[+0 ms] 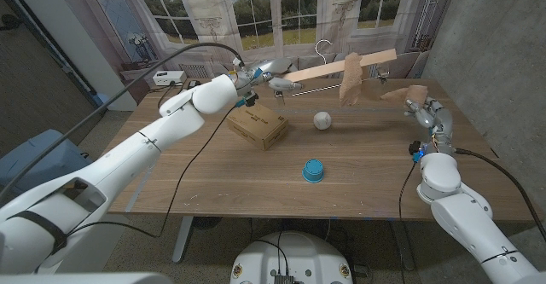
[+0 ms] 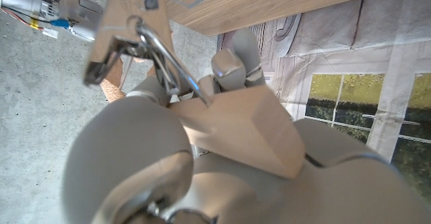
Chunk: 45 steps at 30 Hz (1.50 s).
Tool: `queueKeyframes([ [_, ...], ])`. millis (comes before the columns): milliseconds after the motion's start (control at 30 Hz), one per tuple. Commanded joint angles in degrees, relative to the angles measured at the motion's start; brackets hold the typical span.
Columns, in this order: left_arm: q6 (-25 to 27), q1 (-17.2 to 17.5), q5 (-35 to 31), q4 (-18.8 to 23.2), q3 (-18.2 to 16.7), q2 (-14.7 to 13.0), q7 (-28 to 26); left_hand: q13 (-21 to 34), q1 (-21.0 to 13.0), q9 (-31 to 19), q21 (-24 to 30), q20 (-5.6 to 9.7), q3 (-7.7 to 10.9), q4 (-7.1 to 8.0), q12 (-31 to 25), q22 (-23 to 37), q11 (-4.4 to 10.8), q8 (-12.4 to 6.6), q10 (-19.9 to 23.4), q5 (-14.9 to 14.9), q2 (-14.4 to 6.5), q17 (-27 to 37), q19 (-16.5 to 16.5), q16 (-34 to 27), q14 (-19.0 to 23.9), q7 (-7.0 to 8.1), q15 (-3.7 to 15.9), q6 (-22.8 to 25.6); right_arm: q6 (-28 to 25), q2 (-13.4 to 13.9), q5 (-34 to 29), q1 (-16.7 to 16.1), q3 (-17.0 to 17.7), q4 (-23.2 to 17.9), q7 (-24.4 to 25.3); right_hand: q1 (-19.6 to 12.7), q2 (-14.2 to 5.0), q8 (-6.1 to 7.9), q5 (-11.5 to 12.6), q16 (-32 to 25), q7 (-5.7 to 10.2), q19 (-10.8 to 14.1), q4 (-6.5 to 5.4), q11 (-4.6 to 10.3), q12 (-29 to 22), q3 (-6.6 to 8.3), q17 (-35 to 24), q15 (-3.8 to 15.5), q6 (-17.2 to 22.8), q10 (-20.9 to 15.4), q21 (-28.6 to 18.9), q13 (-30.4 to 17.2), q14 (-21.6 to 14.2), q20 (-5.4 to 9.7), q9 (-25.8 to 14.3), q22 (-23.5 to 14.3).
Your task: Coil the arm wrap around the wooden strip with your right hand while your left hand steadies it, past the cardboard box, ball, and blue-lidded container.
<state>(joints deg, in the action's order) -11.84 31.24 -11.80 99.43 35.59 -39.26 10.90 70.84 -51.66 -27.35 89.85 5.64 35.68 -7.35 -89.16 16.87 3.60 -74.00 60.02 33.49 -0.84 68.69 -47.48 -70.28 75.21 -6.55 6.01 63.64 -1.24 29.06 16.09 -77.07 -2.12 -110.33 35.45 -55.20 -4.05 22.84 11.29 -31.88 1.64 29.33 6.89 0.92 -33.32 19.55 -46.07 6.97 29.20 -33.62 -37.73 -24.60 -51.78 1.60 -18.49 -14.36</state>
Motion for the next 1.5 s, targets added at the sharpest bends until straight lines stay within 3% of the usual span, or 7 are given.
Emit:
queueKeyframes([
  [33,0.8,-2.0,-0.1,-2.7,1.4,0.9,1.0,0.0,-0.6,-0.2,0.3,2.94,-0.01,-0.09,-0.3,0.3,1.17,-0.31,0.0,0.4,0.2,0.2,-0.5,0.1,0.4,-0.96,0.25,-0.4,1.8,1.2,-2.4,1.1,-6.3,3.7,0.1,-4.9,-5.64,6.38,0.3,-0.1,-1.53,-0.3,-0.31,1.04,-3.9,0.47,-0.2,3.2,25.4,-18.9,-0.4,-0.2,0.4,-0.21,-0.3,0.0],
  [500,1.7,-4.2,-1.1,-5.4,3.1,1.5,1.9,0.0,-0.7,0.8,0.2,2.92,0.22,-0.19,-0.3,0.2,1.15,-0.07,0.3,0.9,0.2,0.5,-0.7,-0.2,0.5,-1.25,0.29,-0.5,0.2,2.1,-7.0,-0.4,-10.3,2.2,4.3,-4.8,-5.63,6.19,0.2,0.1,-1.47,-0.8,-0.32,1.08,-3.8,0.6,-0.5,3.26,25.3,-18.7,-1.0,-0.3,0.6,-0.19,-0.3,0.3],
  [900,1.9,-5.1,-1.9,-6.1,3.8,1.9,1.7,0.0,-0.8,0.7,0.1,2.97,0.33,-0.22,-0.2,0.1,0.95,-0.46,0.1,1.3,0.2,0.4,-0.7,-0.2,0.5,-1.44,0.28,-0.6,0.4,2.8,-9.4,-4.6,-10.4,-1.2,6.7,-4.8,-5.56,6.21,0.2,0.3,-1.47,-0.9,-0.26,1.01,-3.8,0.75,-0.6,3.19,25.5,-18.8,-1.6,-0.3,0.5,-0.24,-0.5,0.5],
  [1500,3.1,-5.3,-2.6,-5.7,4.2,1.7,1.9,0.0,-0.8,0.9,0.1,2.98,0.42,-0.18,-0.3,0.2,1.11,-0.82,0.2,1.9,0.2,0.8,-0.8,-0.5,0.5,-1.52,0.18,-0.7,-2.7,4.7,-16.3,-11.8,-10.0,-9.7,9.1,-4.9,-5.42,6.13,0.2,0.5,-1.69,-1.2,-0.05,0.67,-3.8,0.97,-0.8,3.1,25.8,-18.9,-2.3,-0.4,0.4,-0.31,-0.5,0.7],
])
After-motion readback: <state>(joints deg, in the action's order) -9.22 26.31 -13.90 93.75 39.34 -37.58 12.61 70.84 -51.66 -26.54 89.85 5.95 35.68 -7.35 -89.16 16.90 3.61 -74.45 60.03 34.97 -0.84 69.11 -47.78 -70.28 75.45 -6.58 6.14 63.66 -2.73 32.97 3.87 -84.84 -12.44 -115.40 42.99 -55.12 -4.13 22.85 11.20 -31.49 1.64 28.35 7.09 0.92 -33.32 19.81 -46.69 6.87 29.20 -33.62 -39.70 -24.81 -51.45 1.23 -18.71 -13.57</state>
